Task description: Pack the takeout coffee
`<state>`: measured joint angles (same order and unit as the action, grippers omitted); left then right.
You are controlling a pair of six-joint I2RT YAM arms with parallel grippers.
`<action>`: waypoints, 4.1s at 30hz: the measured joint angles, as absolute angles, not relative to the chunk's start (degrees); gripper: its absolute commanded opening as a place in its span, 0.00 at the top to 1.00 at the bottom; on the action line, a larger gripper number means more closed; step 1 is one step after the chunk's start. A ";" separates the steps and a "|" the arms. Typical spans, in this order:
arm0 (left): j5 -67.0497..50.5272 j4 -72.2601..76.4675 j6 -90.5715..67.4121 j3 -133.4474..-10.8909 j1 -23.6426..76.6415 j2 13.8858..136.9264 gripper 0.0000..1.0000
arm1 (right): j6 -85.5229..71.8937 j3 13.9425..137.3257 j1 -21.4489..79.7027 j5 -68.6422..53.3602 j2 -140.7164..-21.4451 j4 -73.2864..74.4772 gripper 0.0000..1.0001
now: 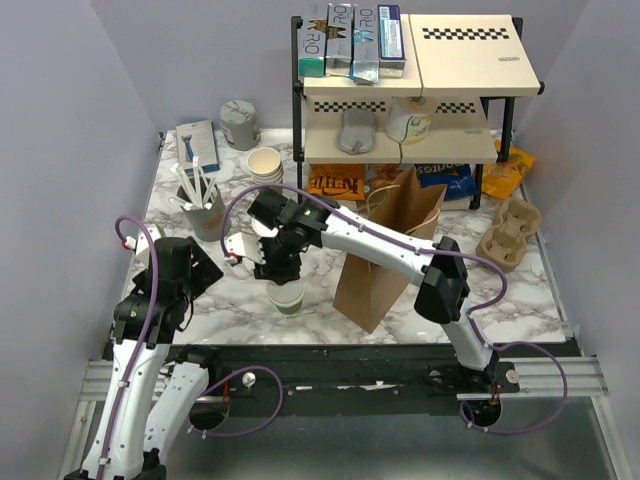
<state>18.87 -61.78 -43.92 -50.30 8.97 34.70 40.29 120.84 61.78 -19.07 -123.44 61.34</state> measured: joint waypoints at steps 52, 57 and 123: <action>18.85 -60.90 -43.22 -50.09 8.95 31.73 0.01 | 22.09 118.76 60.25 -18.33 -117.03 58.11 0.99; 18.83 -60.88 -43.55 -50.09 8.95 30.33 0.01 | 11.73 118.76 59.96 -13.87 -111.70 57.91 0.99; 13.47 -31.18 -22.68 -89.78 53.65 82.26 1.00 | -14.74 105.65 8.62 -21.39 -67.48 70.89 0.99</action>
